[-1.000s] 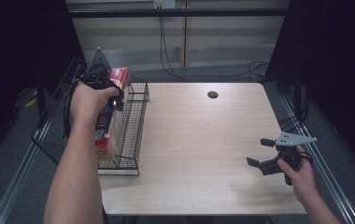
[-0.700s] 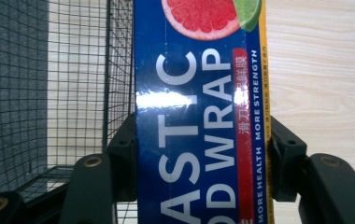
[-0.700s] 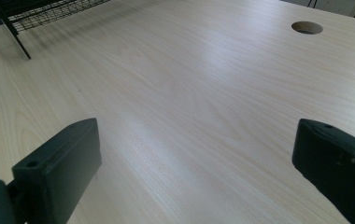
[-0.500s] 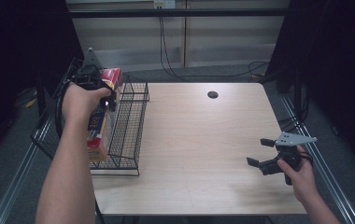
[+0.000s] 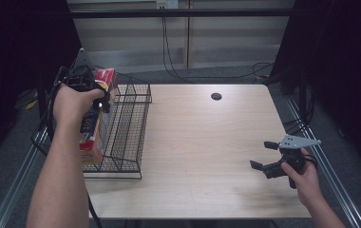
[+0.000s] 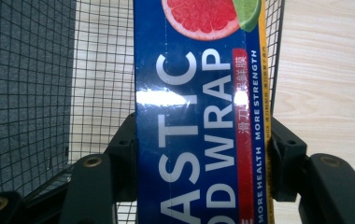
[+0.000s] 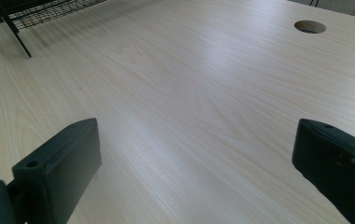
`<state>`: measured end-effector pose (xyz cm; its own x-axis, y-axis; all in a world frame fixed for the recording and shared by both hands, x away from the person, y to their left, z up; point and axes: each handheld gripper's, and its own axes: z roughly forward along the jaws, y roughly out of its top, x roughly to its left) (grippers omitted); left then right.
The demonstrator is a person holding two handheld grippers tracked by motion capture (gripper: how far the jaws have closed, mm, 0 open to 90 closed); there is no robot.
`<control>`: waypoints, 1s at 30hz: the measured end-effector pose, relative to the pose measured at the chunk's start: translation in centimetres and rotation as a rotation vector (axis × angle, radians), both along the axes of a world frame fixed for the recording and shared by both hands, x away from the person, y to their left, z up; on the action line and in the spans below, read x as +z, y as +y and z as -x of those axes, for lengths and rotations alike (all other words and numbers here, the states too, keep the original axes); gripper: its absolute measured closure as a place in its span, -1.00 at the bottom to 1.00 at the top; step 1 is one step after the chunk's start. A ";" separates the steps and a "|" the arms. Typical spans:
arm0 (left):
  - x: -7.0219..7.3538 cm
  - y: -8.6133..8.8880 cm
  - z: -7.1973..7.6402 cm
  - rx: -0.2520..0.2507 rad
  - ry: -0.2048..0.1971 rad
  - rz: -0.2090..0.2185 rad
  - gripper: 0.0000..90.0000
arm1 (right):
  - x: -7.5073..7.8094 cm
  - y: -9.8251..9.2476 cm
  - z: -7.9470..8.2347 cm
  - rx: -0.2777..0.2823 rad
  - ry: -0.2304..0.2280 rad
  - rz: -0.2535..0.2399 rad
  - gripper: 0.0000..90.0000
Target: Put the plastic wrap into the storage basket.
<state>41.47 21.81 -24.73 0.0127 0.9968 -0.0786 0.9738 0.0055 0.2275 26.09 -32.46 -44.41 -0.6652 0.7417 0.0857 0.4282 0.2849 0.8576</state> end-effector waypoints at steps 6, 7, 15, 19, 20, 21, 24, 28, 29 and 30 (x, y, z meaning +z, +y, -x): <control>0.2 0.6 0.1 0.025 -0.010 0.003 -0.05 | 0.0 0.0 0.0 -0.002 0.002 -0.002 -0.98; 0.3 0.8 0.1 0.016 -0.007 -0.004 -0.05 | 0.0 0.0 0.0 -0.003 0.002 -0.002 -0.98; 0.5 1.7 0.1 0.033 -0.008 -0.009 -0.05 | -0.1 0.0 0.0 0.002 0.003 0.000 -0.98; 0.2 2.1 0.0 0.024 -0.008 -0.011 -0.05 | -0.1 0.1 -0.1 0.002 0.002 0.001 -0.98; 0.1 2.0 0.0 0.035 -0.011 -0.009 -0.05 | -0.1 0.1 -0.1 0.003 0.003 0.001 -0.98; 0.0 2.1 0.0 0.033 -0.010 -0.014 -0.05 | -0.1 0.1 -0.1 0.004 0.003 0.000 -0.98; -0.4 2.4 -0.2 0.033 -0.002 -0.013 -0.05 | -0.1 0.1 -0.1 0.002 0.000 0.001 -0.98; -0.9 2.6 -0.3 0.042 -0.001 -0.015 -0.05 | -0.1 0.1 -0.1 -0.001 0.001 0.001 -0.98; -1.1 2.8 -0.4 0.041 0.002 -0.013 -0.05 | -0.1 0.1 -0.1 0.001 0.000 0.001 -0.98; -1.2 2.8 -0.4 0.042 0.001 -0.012 -0.05 | -0.1 0.1 -0.1 0.002 -0.001 0.001 -0.98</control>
<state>41.87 24.66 -25.96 -0.0289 0.9974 -0.0665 0.9729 0.0434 0.2272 26.17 -32.33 -44.52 -0.6666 0.7406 0.0845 0.4268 0.2863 0.8578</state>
